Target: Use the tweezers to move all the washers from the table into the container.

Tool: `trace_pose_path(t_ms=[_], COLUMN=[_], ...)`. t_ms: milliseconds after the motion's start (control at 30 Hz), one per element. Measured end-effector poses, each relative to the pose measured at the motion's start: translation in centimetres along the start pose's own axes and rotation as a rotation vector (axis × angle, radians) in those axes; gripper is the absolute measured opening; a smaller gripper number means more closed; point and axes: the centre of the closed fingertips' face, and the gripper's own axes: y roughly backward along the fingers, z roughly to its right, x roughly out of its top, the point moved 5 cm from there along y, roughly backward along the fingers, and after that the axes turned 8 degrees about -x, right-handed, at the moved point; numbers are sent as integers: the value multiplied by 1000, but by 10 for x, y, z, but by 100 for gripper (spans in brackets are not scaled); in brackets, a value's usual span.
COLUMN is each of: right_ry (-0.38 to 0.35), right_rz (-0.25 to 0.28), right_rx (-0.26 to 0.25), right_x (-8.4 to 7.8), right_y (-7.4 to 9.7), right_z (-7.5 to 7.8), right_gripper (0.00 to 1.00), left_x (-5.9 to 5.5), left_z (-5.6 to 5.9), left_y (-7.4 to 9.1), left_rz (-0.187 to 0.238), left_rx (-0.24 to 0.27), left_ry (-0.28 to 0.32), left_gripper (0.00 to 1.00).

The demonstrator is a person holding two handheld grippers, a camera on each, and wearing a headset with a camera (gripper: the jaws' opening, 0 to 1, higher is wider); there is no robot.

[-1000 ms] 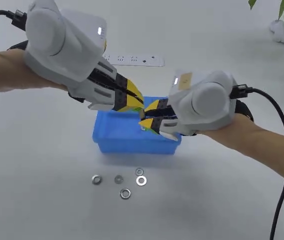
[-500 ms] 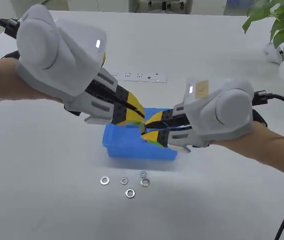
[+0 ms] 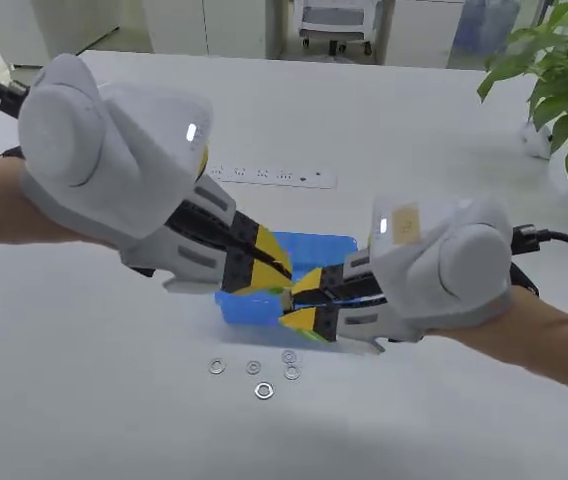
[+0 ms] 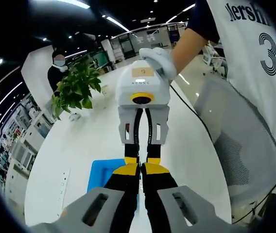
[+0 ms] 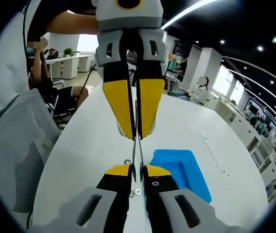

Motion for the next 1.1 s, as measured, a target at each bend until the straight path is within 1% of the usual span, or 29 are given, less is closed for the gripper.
trace_pose_path(t_ms=[100, 167, 267, 400, 500, 600, 800, 933, 1100], right_ry=[-14, -22, -34, -37, -43, -39, -69, -83, -80], right_rz=[5, 6, 4, -1, -9, -21, -41, -42, -42], right_rx=[11, 24, 41, 49, 53, 51, 72, 74, 76], right_x=[0, -2, -5, -10, -15, -22, -34, -38, -41], right_y=[-2, -5, -11, -17, -22, -26, -33, -39, -44], right_z=[-9, -16, -26, -32, -36, -40, -46, -47, -46], right_gripper=[10, 10, 10, 10, 11, 11, 11, 11, 11], left_x=[-3, -8, -15, -25, -31, -37, -48, -53, -58], left_z=[7, 13, 19, 24, 26, 28, 30, 29, 27], left_y=[0, -1, -3, -7, -11, -17, -26, -29, -31], left_rz=[9, 13, 11, 8, 8, 4, -5, -6, -11], left_rx=[1, -4, -13, -24, -34, -45, -71, -75, -79], left_ry=[14, 32, 49, 67, 92, 102, 131, 144, 152], left_gripper=[5, 5, 5, 5, 5, 5, 5, 5, 5])
